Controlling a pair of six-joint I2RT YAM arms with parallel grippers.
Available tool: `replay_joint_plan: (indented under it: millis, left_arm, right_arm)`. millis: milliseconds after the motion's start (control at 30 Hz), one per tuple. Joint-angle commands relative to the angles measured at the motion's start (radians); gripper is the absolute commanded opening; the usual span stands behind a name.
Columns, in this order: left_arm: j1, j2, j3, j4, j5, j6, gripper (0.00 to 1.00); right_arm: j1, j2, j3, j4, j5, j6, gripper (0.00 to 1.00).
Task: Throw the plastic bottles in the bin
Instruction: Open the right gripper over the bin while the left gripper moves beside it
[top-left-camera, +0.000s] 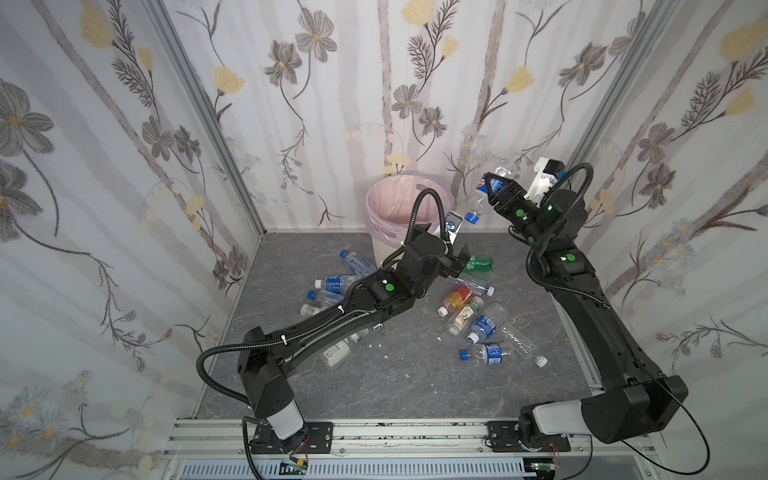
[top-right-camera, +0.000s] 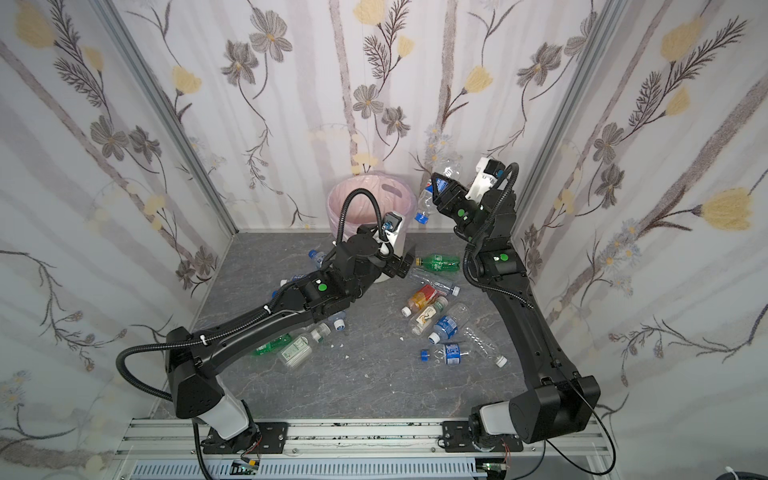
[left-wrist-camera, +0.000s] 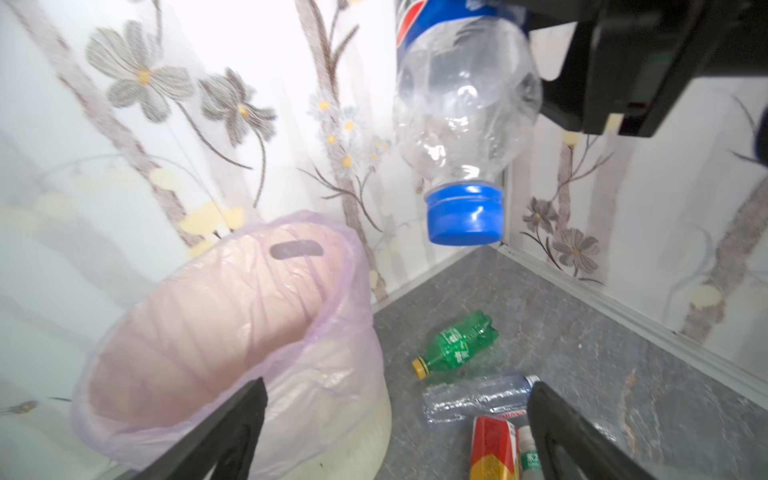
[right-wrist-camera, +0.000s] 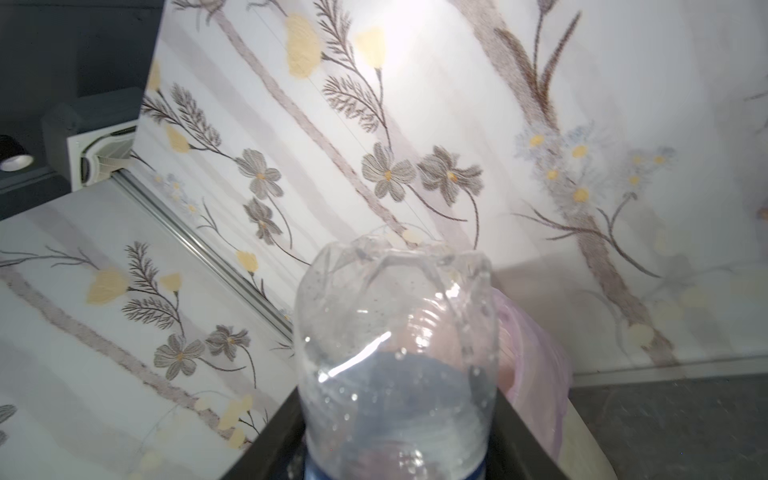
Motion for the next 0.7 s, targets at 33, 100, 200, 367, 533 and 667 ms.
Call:
replay_joint_plan:
  millis: [33, 100, 200, 367, 533, 667]
  left_arm:
    - [0.04, -0.067, 0.03, 0.007, 0.016, 0.015, 1.0]
    - [0.052, -0.089, 0.04, 0.007, 0.038, 0.011, 1.0]
    - [0.063, -0.111, 0.05, 0.007, 0.049, 0.009, 1.0]
    - [0.07, -0.144, 0.046, 0.007, 0.056, 0.002, 1.0]
    - [0.078, -0.17, 0.016, 0.007, 0.046, -0.011, 1.0]
    - [0.088, -0.201, -0.025, 0.007, 0.045, -0.032, 1.0]
  right_arm:
    - [0.083, 0.026, 0.154, 0.034, 0.127, -0.145, 0.54]
    - [0.129, 0.038, 0.219, 0.032, 0.181, -0.22, 0.54]
    - [0.191, 0.084, 0.295, 0.044, 0.245, -0.303, 0.55]
    - [0.235, 0.171, 0.432, 0.017, 0.277, -0.355, 0.56]
    - [0.248, 0.311, 0.505, -0.006, 0.314, -0.368, 0.57]
    - [0.247, 0.559, 0.746, -0.207, 0.336, -0.375, 0.68]
